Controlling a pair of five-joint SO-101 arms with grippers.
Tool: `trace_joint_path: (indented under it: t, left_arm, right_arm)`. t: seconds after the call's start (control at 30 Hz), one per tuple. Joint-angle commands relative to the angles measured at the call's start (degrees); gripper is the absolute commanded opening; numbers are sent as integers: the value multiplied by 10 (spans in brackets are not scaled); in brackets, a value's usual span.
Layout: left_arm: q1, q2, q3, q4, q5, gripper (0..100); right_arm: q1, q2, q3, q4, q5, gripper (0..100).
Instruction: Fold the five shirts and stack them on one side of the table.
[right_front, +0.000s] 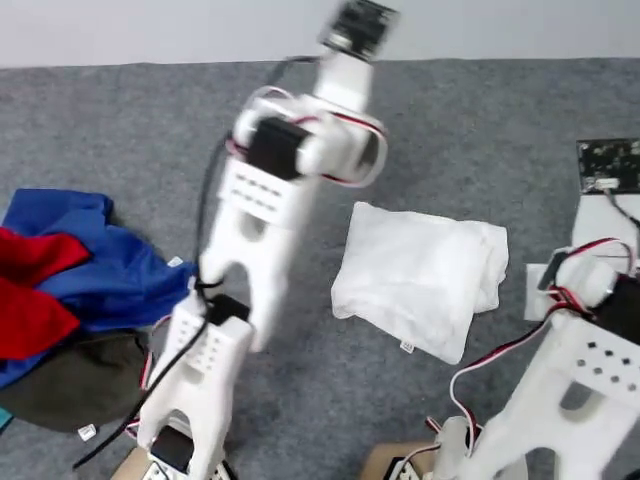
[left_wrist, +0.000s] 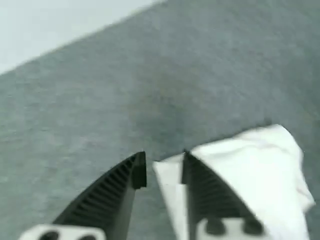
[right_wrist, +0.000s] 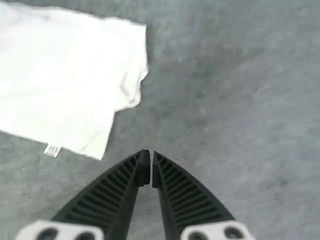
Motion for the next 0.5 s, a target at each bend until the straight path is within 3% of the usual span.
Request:
trace_joint_path:
  t: [0.0, 0.1, 0.27, 0.47]
  left_arm:
    - [-45, -73, 17, 17, 6, 15]
    - [-80, -141, 103, 17, -3, 7]
    - [-136, -274, 274, 16, -84, 7]
    - [-202, -413, 434, 16, -148, 8]
  right_arm:
    - [-39, -7, 34, 6, -65, 22]
    - [-82, -7, 84, -31, -109, 22]
    - [-142, 2, 152, -142, -156, 23]
    - [-175, 111, 151, -246, -201, 70]
